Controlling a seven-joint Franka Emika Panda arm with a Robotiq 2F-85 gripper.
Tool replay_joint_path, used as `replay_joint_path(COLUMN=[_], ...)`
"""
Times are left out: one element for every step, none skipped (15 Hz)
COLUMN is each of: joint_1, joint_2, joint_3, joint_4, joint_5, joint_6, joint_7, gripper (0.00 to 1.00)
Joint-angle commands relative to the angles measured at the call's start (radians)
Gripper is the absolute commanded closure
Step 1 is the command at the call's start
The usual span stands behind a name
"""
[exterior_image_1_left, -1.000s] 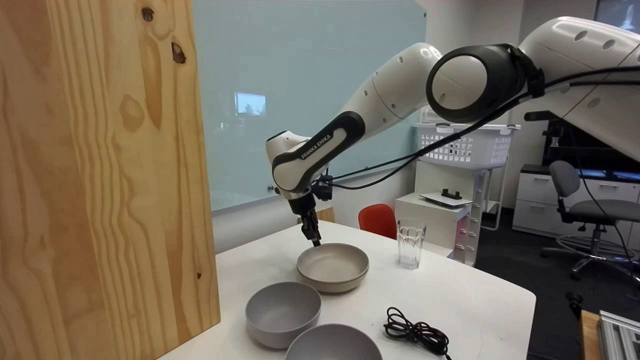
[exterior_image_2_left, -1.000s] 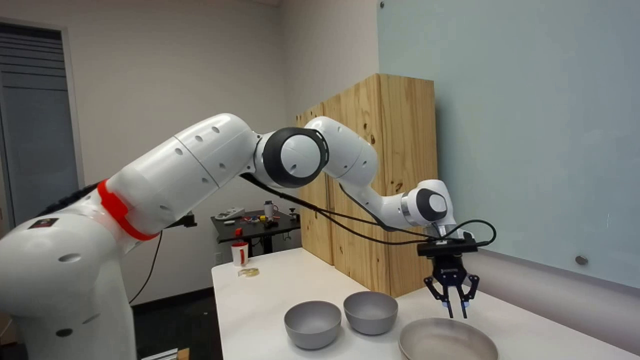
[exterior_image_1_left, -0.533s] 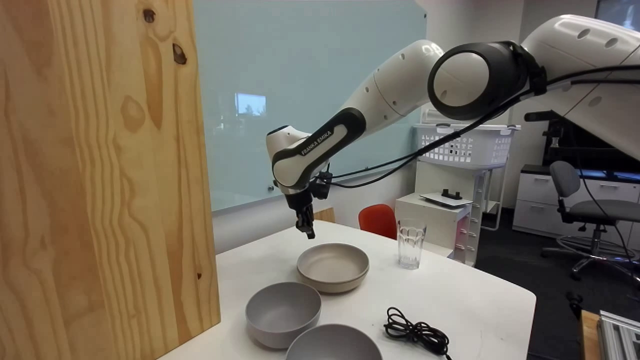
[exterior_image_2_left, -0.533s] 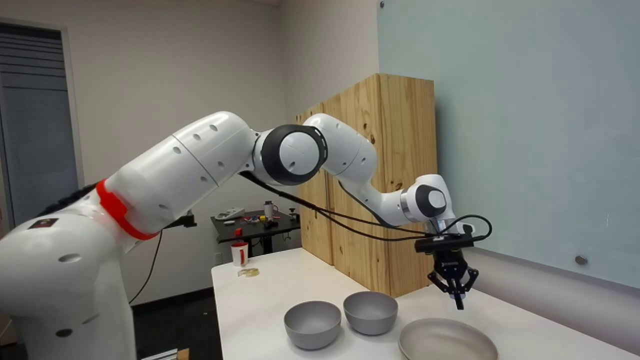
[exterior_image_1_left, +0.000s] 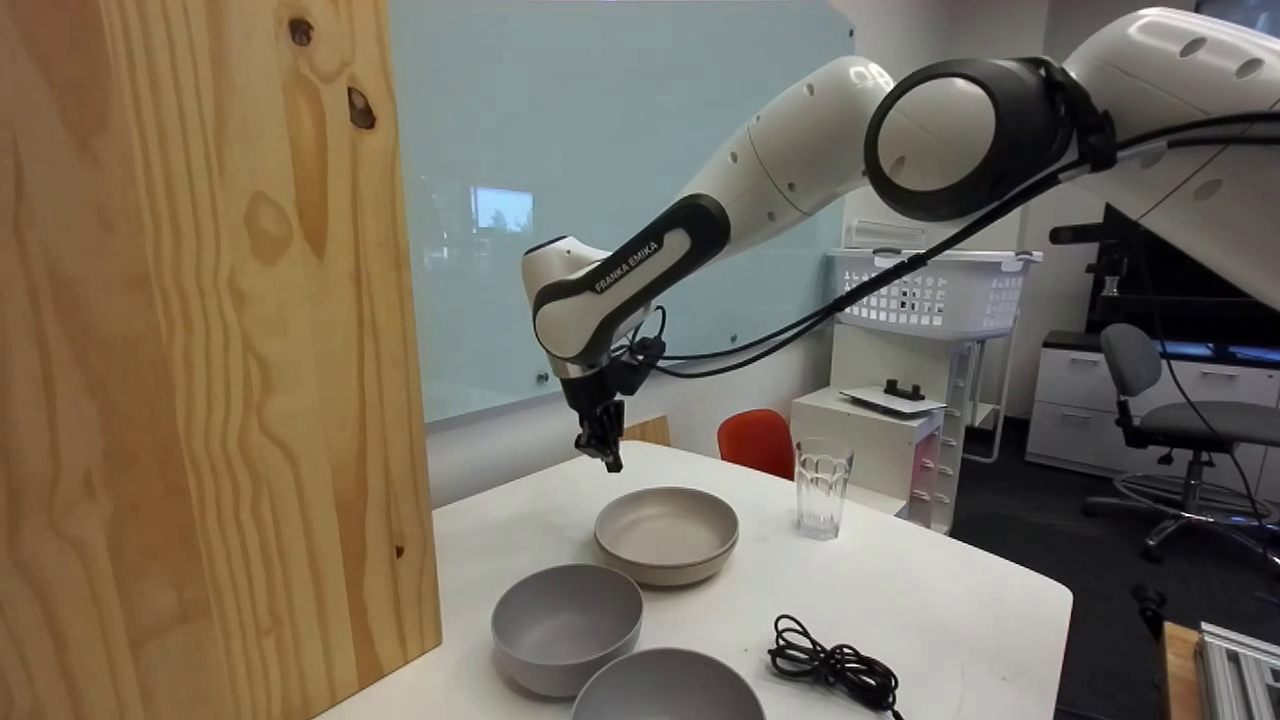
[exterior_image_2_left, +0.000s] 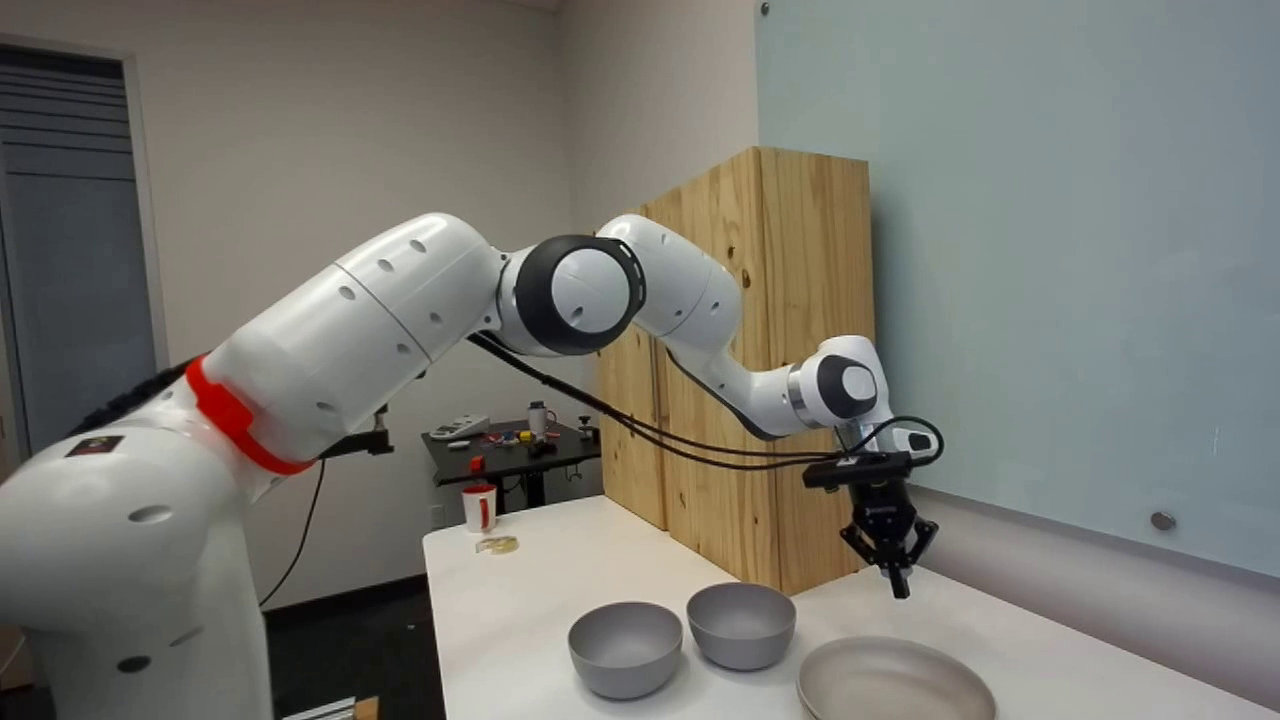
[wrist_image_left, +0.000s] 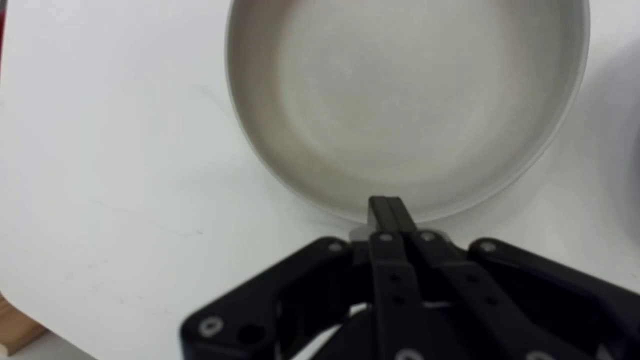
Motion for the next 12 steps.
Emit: replay_joint_path(joint_1=[0.022, 0.026, 0.034, 0.039, 0.041, 0.039, 0.038, 0.035, 0.033, 0.024, 0.017, 0.014], joint_2=[-0.134, -0.151, -0.156, -0.163, -0.162, -0.162, -0.151, -0.142, -0.135, -0.126, -0.117, -0.112], joint_3=[-0.014, -0.010, -0.007, -0.001, 0.011, 0.028, 0.045, 0.059, 0.066, 0.071, 0.071, 0.064], joint_4=[-0.190, -0.209, -0.213, -0.220, -0.214, -0.210, -0.193, -0.181, -0.177, -0.165, -0.156, -0.155], joint_5=[0.008, 0.008, 0.010, 0.014, 0.027, 0.047, 0.068, 0.092, 0.108, 0.130, 0.144, 0.150], joint_6=[-0.011, -0.023, -0.043, -0.053, -0.061, -0.065, -0.074, -0.078, -0.061, -0.073, -0.080, -0.084], joint_7=[0.082, 0.088, 0.104, 0.116, 0.119, 0.108, 0.100, 0.096, 0.101, 0.096, 0.089, 0.088], gripper=[1.00, 1.00, 1.00, 1.00, 1.00, 1.00, 1.00, 1.00, 1.00, 1.00, 1.00, 1.00])
